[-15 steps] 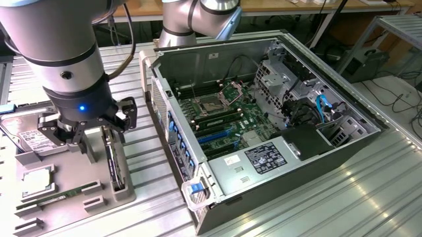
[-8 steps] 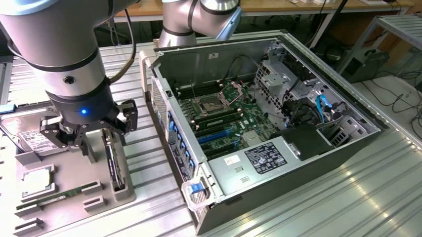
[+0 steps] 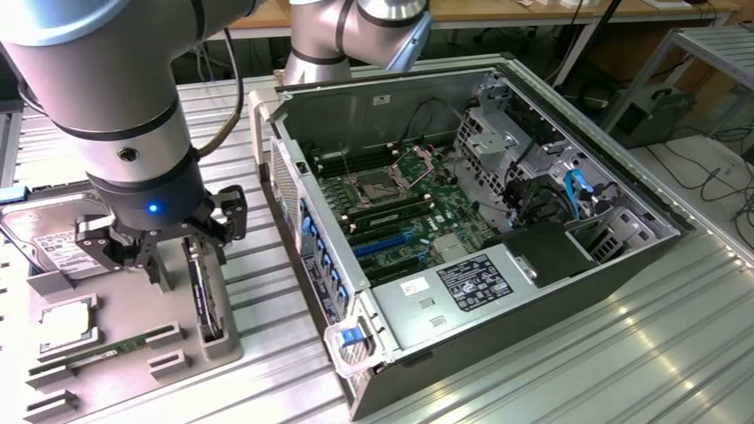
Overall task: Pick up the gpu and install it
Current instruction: 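Pick up the gpu and move the gpu toward the slot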
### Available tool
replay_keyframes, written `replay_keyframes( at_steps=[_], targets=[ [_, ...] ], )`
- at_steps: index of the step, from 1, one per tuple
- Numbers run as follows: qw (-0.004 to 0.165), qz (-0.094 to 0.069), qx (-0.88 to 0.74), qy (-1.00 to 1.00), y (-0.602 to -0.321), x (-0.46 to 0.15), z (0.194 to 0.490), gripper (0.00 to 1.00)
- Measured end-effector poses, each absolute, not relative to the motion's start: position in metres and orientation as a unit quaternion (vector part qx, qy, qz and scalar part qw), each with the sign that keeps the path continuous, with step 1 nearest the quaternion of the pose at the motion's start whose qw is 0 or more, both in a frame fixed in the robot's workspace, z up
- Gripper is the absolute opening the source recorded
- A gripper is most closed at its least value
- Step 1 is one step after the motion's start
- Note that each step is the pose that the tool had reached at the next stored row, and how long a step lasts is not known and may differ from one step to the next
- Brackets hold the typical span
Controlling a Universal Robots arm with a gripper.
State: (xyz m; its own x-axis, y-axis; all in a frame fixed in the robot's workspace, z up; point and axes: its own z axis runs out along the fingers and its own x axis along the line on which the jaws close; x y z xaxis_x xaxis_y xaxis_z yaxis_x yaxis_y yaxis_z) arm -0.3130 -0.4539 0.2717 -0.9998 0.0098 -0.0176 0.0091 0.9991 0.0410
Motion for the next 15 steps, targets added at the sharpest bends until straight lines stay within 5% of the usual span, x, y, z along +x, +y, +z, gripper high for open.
replay_keyframes(
  at_steps=[15],
  targets=[
    [0.009,0.02,0.005,1.0,-0.4562,-0.313,0.2615,0.72]
  ],
)
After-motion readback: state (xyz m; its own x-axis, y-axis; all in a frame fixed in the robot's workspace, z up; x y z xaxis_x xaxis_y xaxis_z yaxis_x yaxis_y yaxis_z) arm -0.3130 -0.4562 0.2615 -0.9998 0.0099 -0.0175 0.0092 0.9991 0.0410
